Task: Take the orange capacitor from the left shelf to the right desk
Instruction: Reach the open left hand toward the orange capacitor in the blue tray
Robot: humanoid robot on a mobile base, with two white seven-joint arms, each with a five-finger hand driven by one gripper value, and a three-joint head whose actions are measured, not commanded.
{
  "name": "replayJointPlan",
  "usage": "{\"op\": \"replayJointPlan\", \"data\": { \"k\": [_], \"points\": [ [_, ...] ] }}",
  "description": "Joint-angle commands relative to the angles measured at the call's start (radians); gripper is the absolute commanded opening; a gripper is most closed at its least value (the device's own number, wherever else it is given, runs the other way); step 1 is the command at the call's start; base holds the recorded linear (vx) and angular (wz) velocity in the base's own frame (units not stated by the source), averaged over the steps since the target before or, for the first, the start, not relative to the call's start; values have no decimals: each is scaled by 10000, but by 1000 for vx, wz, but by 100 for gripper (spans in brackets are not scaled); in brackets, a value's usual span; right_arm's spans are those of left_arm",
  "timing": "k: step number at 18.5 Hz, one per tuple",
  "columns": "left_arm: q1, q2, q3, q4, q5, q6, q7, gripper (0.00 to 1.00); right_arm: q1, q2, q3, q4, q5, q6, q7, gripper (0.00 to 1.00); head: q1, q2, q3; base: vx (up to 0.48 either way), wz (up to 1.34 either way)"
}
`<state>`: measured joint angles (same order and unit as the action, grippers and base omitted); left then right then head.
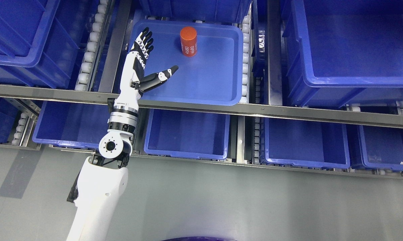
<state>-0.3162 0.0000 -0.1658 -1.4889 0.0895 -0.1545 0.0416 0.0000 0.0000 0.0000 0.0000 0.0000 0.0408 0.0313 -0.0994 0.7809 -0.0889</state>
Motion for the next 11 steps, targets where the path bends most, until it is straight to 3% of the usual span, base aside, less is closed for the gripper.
{"op": "replayJointPlan", "data": {
  "k": [1,7,11],
  "points": [
    [-1067,174,-474,1691,-20,87,-1,100,-16,-175,-108,-337,46,7,9,100,0,0,0,0,0],
    [-2251,174,-857,3840,-51,103,-1,100,-16,-175,-108,-337,46,7,9,100,0,0,0,0,0],
    [-2605,174,-1301,4502,-128,103,-1,100,-16,-175,-108,-337,46,7,9,100,0,0,0,0,0]
  ]
}}
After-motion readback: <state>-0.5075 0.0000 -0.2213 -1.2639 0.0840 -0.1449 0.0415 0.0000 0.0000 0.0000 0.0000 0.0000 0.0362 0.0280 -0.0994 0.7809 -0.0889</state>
